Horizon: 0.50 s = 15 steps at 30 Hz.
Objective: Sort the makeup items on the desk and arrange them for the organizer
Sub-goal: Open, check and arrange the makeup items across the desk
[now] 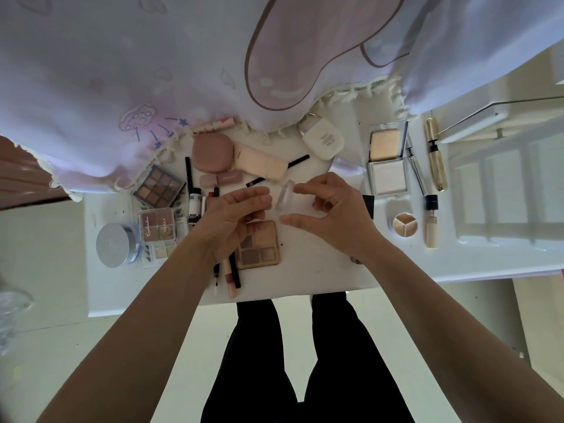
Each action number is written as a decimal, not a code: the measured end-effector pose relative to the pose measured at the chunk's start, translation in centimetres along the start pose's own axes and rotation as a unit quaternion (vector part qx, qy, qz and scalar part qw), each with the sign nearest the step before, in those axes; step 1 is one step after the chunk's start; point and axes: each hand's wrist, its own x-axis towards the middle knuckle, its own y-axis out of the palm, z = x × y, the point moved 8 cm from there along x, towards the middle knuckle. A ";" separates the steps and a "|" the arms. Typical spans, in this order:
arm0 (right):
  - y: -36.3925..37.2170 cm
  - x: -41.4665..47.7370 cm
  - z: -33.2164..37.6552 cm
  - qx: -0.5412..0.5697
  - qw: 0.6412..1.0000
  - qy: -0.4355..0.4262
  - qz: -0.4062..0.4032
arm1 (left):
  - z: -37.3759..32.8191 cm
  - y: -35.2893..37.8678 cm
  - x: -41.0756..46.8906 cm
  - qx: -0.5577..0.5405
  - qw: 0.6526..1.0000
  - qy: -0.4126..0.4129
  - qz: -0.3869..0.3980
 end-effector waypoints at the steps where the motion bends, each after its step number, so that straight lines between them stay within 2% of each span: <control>1: 0.0 0.0 0.2 -0.006 1.000 -0.010 -0.001 | 0.0 0.0 0.1 -0.005 1.000 0.002 0.004; 3: -0.2 0.0 0.3 -0.008 1.000 -0.012 -0.005 | -0.1 0.0 0.3 0.018 1.000 0.019 0.011; 7: -0.5 0.1 -0.9 -0.010 0.998 0.067 0.014 | -0.6 0.6 0.3 0.162 0.981 0.088 0.054; 9: -0.4 0.0 -1.6 -0.017 0.995 0.094 0.031 | -0.8 0.7 0.4 0.169 0.979 0.100 0.059; 11: -0.6 0.0 -2.3 -0.032 0.992 0.120 0.033 | -1.2 0.3 0.6 0.166 0.980 0.109 0.028; 13: -1.0 0.1 -2.8 -0.118 0.985 0.125 0.031 | -1.3 -0.4 1.0 0.148 0.983 0.110 -0.010; 15: -0.7 0.4 -2.6 -0.259 0.960 0.100 0.044 | -1.3 -1.0 1.2 0.126 0.985 0.109 -0.038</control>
